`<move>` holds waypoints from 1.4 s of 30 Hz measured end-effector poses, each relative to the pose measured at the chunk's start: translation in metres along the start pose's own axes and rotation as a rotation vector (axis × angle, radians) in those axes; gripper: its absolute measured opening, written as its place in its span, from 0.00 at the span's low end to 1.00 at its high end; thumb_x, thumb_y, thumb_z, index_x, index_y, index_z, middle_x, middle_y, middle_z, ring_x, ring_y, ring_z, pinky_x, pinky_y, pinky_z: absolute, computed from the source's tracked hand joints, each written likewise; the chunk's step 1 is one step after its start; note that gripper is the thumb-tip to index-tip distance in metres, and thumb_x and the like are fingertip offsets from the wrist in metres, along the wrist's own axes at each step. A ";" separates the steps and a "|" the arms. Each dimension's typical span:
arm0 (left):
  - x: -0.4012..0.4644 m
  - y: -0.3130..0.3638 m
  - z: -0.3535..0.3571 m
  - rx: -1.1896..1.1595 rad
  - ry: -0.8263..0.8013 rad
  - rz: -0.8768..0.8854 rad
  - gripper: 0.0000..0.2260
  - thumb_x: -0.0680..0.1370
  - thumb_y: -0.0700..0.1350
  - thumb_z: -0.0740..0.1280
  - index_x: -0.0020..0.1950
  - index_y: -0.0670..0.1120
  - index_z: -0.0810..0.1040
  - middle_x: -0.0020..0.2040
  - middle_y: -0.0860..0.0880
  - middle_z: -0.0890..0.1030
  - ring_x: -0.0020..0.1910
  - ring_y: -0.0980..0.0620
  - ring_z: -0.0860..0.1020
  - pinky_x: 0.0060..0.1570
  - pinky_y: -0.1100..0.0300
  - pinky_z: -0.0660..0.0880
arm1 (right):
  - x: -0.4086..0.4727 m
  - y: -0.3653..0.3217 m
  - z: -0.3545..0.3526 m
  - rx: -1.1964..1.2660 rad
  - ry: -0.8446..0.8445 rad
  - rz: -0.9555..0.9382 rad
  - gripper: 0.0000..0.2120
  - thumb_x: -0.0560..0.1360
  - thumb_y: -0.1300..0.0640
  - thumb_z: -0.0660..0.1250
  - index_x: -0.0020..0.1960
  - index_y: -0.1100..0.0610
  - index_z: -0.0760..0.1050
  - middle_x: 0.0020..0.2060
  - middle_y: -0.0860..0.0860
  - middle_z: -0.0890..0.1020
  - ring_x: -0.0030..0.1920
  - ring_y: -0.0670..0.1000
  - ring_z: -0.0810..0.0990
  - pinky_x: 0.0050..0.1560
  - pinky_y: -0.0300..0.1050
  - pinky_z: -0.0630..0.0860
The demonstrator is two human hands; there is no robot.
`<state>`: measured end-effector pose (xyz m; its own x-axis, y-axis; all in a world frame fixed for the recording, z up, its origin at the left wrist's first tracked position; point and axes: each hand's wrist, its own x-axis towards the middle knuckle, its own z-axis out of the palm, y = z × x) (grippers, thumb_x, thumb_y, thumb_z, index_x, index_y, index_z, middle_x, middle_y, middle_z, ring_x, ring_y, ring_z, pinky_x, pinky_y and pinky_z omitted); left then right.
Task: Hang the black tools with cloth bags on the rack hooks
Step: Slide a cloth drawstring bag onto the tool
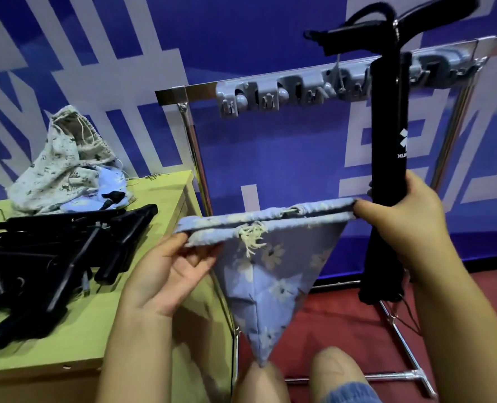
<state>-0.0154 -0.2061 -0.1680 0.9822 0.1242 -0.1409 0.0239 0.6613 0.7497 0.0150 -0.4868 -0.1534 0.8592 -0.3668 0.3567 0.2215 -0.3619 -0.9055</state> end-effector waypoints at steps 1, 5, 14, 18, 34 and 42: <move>0.003 0.000 0.000 -0.105 -0.034 -0.071 0.29 0.44 0.31 0.81 0.44 0.37 0.81 0.41 0.40 0.85 0.38 0.43 0.84 0.32 0.45 0.80 | 0.000 0.001 0.000 -0.013 -0.006 0.004 0.14 0.65 0.61 0.72 0.49 0.60 0.74 0.42 0.55 0.80 0.43 0.56 0.78 0.43 0.48 0.74; -0.003 -0.004 0.015 -0.065 -0.148 -0.217 0.17 0.52 0.38 0.74 0.38 0.35 0.84 0.44 0.37 0.84 0.40 0.40 0.84 0.35 0.44 0.80 | 0.001 0.004 0.002 0.051 -0.033 0.054 0.12 0.64 0.64 0.70 0.47 0.59 0.74 0.41 0.55 0.80 0.40 0.55 0.77 0.44 0.52 0.77; 0.004 -0.017 0.041 0.081 -0.263 -0.312 0.23 0.75 0.53 0.61 0.57 0.36 0.80 0.60 0.37 0.79 0.61 0.42 0.77 0.58 0.43 0.74 | 0.014 -0.008 -0.005 0.400 -0.072 0.029 0.16 0.69 0.60 0.74 0.50 0.59 0.69 0.32 0.54 0.72 0.24 0.44 0.72 0.26 0.38 0.71; 0.013 -0.040 0.049 0.176 -0.169 -0.418 0.26 0.77 0.55 0.57 0.62 0.35 0.74 0.57 0.37 0.76 0.53 0.46 0.76 0.54 0.53 0.75 | 0.026 -0.039 -0.016 0.557 -0.025 -0.067 0.16 0.71 0.63 0.71 0.53 0.58 0.66 0.35 0.53 0.72 0.24 0.43 0.72 0.28 0.38 0.72; 0.008 -0.063 0.058 0.153 -0.536 -0.609 0.20 0.67 0.41 0.75 0.57 0.35 0.80 0.54 0.38 0.82 0.54 0.43 0.81 0.59 0.52 0.74 | -0.002 -0.038 0.023 0.909 -0.586 -0.042 0.14 0.63 0.68 0.62 0.47 0.58 0.70 0.37 0.52 0.77 0.37 0.50 0.81 0.44 0.52 0.80; 0.019 -0.069 0.034 0.227 -0.134 -0.480 0.22 0.76 0.51 0.59 0.54 0.33 0.77 0.49 0.34 0.79 0.42 0.44 0.82 0.46 0.57 0.79 | 0.005 -0.029 0.011 0.908 -0.374 -0.091 0.13 0.64 0.67 0.62 0.48 0.59 0.69 0.36 0.51 0.77 0.39 0.50 0.82 0.47 0.54 0.80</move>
<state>0.0078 -0.2740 -0.2005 0.8660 -0.2573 -0.4287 0.5000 0.4422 0.7446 0.0181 -0.4682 -0.1278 0.8770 -0.0190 0.4801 0.4299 0.4773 -0.7664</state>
